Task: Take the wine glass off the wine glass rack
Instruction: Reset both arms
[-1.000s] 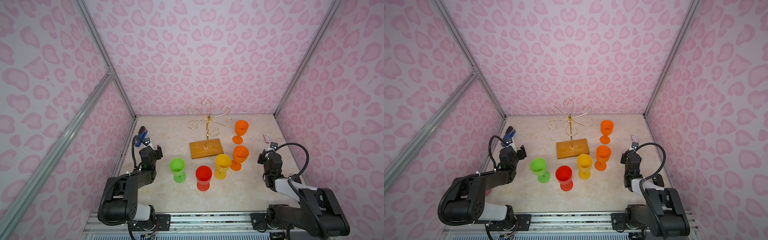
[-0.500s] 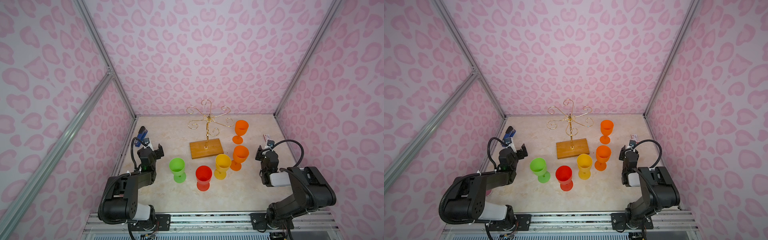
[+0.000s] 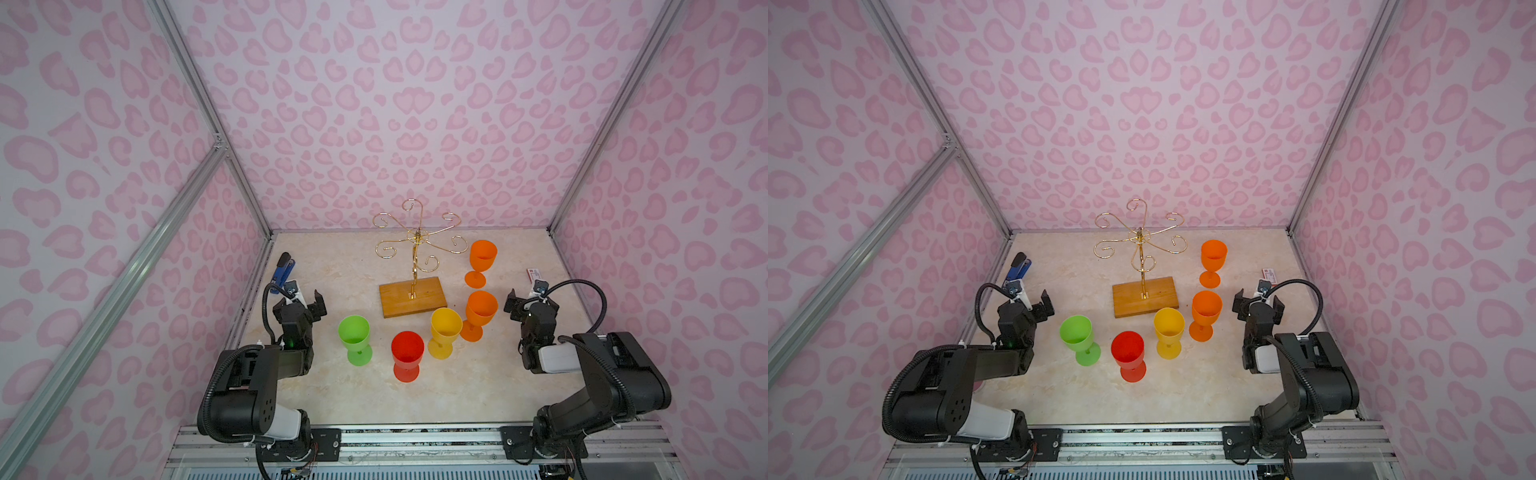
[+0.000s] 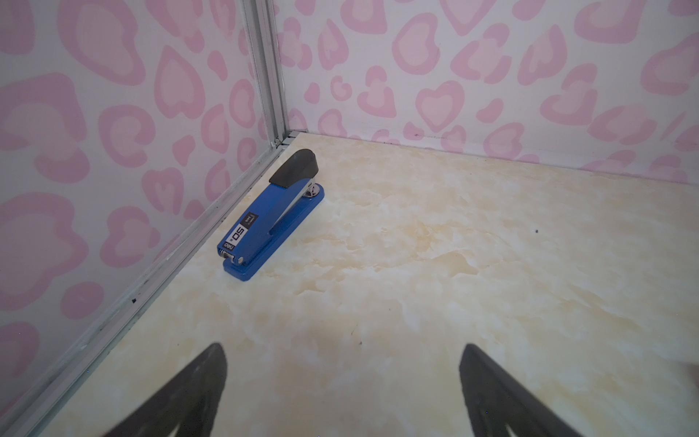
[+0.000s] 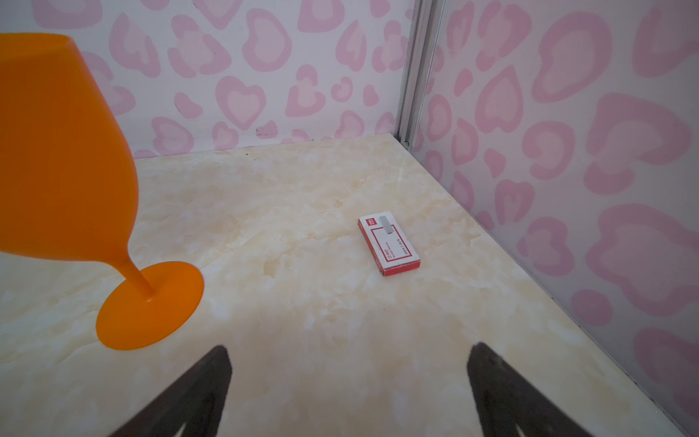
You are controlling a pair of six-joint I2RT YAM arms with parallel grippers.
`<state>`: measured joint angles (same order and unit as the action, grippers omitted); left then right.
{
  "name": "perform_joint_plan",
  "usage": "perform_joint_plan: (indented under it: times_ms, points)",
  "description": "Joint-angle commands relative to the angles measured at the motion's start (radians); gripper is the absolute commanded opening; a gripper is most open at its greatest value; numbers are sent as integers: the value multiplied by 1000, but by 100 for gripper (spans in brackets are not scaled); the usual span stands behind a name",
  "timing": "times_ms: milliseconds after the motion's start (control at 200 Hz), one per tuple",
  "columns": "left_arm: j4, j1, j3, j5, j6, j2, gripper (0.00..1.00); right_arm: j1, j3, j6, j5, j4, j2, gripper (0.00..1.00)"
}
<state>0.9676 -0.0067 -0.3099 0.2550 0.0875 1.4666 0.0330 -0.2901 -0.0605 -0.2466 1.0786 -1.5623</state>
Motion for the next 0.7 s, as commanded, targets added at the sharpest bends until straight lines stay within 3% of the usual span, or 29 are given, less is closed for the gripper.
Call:
perform_joint_plan:
  times_ms: [0, 695]
  points:
    - [49, 1, 2, 10, 7, 2, 98, 6, -5, 11, -25, 29, -5, 98]
    - [51, 1, 2, 10, 7, 2, 98, 8, -14, 20, -16, 14, -8, 98]
